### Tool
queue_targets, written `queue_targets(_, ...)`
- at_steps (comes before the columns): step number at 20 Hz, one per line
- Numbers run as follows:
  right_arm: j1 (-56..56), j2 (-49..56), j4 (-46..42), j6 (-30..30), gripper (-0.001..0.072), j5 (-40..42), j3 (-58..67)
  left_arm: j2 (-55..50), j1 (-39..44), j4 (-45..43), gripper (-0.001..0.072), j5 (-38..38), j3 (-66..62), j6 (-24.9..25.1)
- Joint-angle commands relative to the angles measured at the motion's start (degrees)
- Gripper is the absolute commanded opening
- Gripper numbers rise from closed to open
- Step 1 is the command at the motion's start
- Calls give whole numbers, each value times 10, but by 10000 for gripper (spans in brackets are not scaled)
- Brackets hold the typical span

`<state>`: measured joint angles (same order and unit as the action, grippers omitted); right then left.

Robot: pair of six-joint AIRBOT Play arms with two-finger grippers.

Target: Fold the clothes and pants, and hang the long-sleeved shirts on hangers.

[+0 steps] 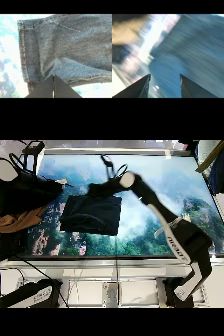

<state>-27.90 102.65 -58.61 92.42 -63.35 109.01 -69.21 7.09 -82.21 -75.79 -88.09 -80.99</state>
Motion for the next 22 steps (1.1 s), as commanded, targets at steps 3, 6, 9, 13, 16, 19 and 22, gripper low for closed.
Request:
queue_targets(3,153,-4,-99,-2,528,-233,-37,1,-1,-1,15,-19,0,0)
queue_targets(6,195,-2,5,25,682,-102,-159,1,-1,-1,15,-19,0,0)
queue_targets(9,211,27,208,-46,682,-5,-272,1,0,-1,15,-19,0,-17)
queue_targets(13,188,84,389,-152,683,20,-320,1,0,-1,15,-19,0,-26)
queue_targets(16,151,92,433,-171,683,61,-320,1,0,-1,15,-19,0,-26)
queue_targets(19,119,92,462,-193,671,76,-320,1,0,-1,15,-19,0,-26)
queue_targets(22,105,92,463,-193,327,79,-317,1,0,-1,15,-19,0,-26)
